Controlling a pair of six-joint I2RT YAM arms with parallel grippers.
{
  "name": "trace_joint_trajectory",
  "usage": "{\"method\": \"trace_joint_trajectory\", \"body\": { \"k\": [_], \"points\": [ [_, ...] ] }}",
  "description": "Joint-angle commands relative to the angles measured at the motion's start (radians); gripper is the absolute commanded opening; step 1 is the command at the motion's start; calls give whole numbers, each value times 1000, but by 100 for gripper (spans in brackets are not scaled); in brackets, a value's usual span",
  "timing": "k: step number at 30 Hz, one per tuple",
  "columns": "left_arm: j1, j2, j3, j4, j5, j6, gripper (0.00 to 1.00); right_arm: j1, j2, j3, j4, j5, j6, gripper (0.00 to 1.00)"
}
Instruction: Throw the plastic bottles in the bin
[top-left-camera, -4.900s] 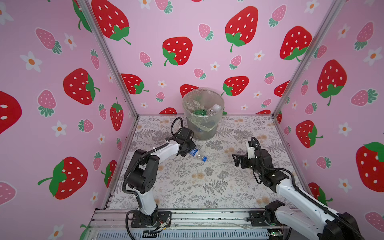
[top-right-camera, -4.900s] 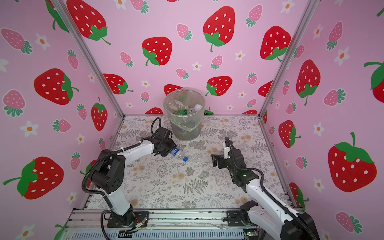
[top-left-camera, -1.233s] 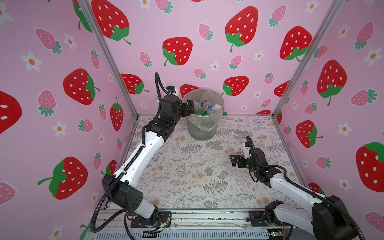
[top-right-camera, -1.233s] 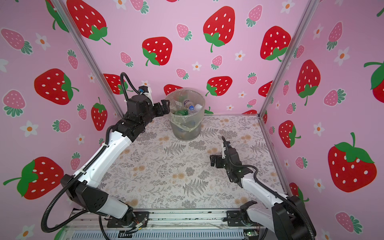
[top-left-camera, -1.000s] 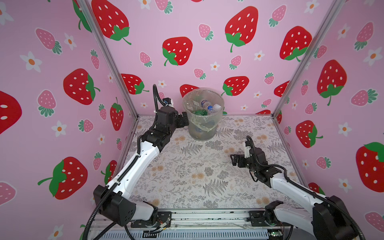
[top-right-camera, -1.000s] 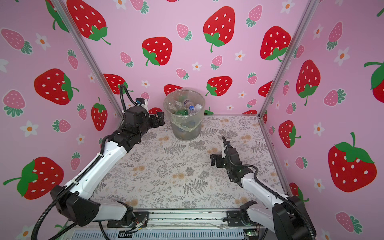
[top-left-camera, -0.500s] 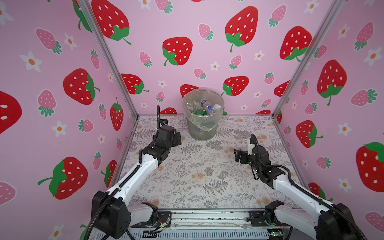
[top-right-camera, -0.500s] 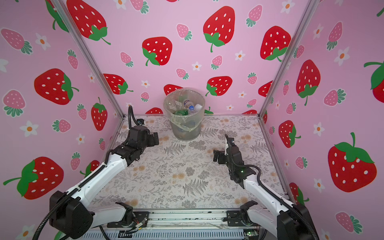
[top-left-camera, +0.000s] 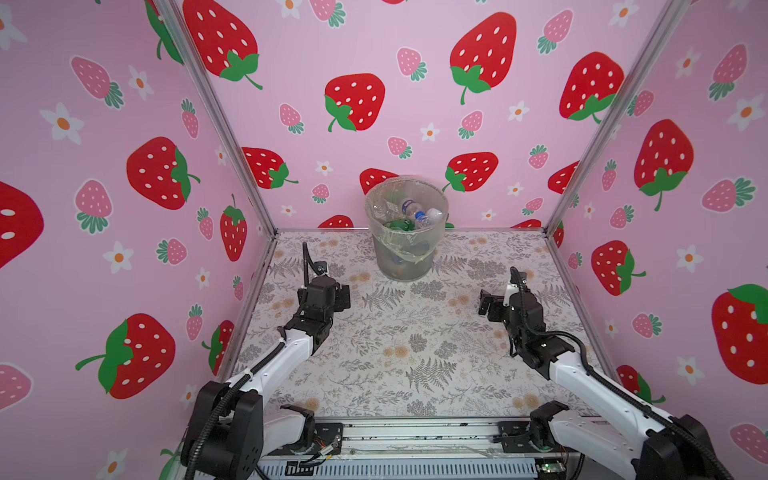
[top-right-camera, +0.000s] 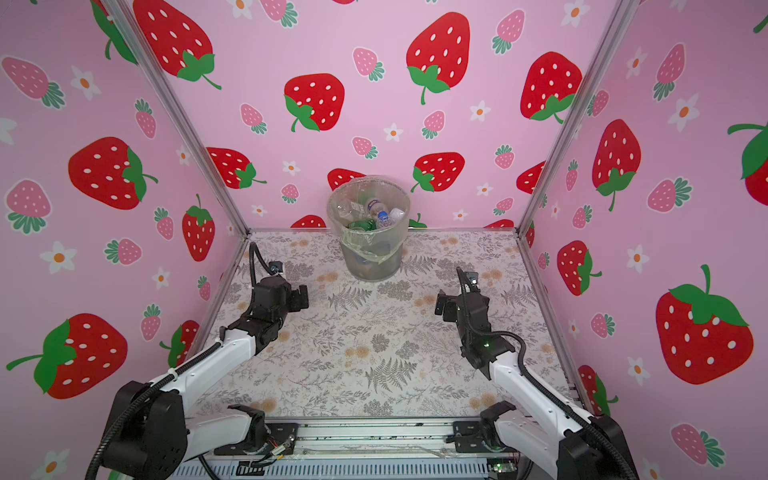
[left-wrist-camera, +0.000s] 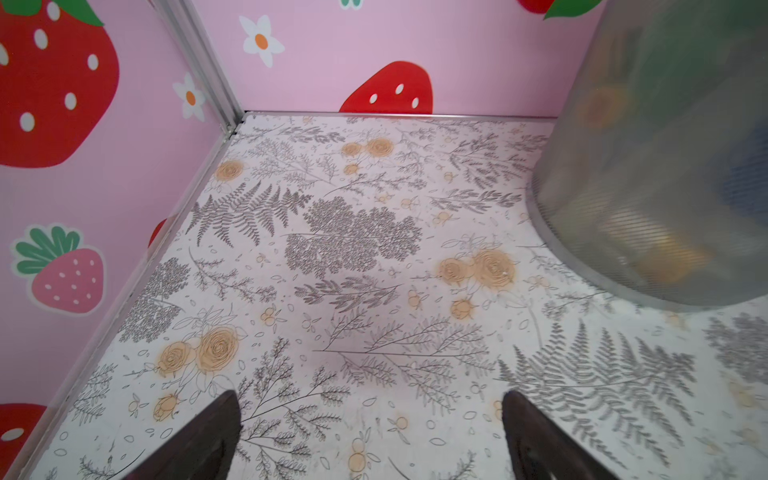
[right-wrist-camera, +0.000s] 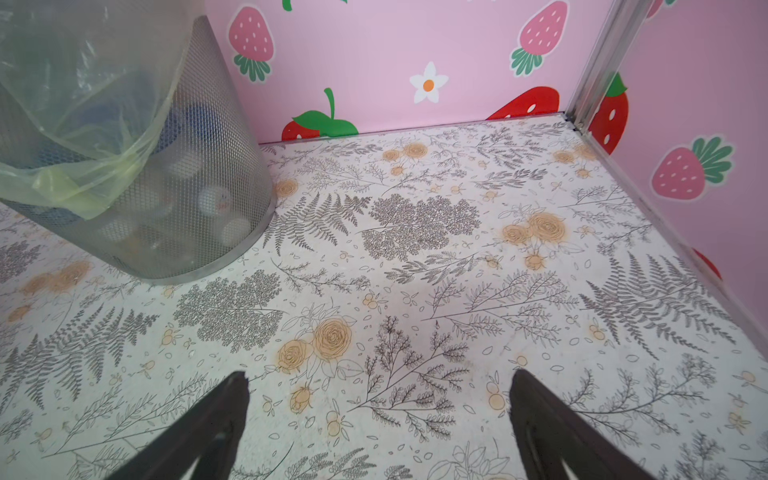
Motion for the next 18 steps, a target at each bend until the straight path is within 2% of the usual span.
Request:
{"method": "trace_joint_trajectory", "body": {
  "k": [1, 3, 8, 12, 18],
  "points": [
    [89, -23, -98, 243, 93, -4, 99, -3, -26, -15, 32, 72, -25, 99],
    [138, -12, -125, 294, 190, 12, 99, -3, -28, -22, 31, 87, -29, 99],
    [172, 29, -122, 272, 213, 80, 99, -3, -11, -45, 61, 112, -49, 99],
    [180, 50, -172, 398, 264, 100, 99, -4, 29, -72, 105, 161, -83, 99],
    [221, 112, -189, 475, 337, 103, 99, -9, 80, -67, 186, 258, -136, 99]
  ]
}}
